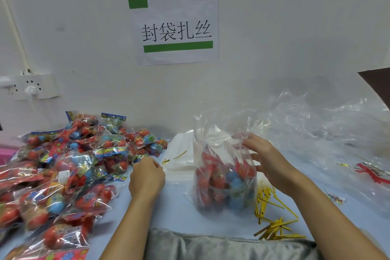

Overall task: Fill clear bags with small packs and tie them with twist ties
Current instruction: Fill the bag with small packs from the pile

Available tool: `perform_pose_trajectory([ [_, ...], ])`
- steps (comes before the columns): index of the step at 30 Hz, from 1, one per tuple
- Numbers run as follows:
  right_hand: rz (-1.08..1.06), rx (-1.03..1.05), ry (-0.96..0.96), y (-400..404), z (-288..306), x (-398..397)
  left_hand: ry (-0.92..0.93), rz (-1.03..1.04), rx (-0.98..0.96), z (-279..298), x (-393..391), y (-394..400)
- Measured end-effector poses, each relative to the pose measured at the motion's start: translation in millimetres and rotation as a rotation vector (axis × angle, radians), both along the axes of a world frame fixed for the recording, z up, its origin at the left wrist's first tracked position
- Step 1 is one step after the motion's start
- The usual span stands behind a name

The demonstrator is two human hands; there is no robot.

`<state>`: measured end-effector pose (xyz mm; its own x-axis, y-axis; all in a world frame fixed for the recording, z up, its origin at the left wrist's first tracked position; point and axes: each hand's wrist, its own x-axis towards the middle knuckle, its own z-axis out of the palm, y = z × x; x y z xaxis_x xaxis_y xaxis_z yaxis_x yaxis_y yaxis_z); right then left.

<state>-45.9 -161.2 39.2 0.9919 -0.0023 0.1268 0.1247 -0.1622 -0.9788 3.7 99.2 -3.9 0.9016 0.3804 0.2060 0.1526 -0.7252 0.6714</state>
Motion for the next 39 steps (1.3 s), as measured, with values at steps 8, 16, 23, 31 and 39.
perform_pose_trajectory([
  [8, 0.001, -0.030, 0.004, 1, 2, -1, 0.070, -0.195, -0.136, -9, 8, -2],
  [16, 0.011, -0.043, 0.013, 3, 4, -5, 0.009, -0.184, 0.023, -16, 9, -3],
  [23, -0.025, -0.017, -0.013, 3, 5, -6, -0.106, -0.064, 0.077, -10, 4, -2],
  [31, -0.263, 0.124, -0.298, 4, 17, -11, -0.589, -0.164, -0.031, 29, -7, -29],
  [39, -0.273, 0.158, -0.296, 2, 18, -10, -0.505, -0.388, -0.571, 41, -16, -52],
])
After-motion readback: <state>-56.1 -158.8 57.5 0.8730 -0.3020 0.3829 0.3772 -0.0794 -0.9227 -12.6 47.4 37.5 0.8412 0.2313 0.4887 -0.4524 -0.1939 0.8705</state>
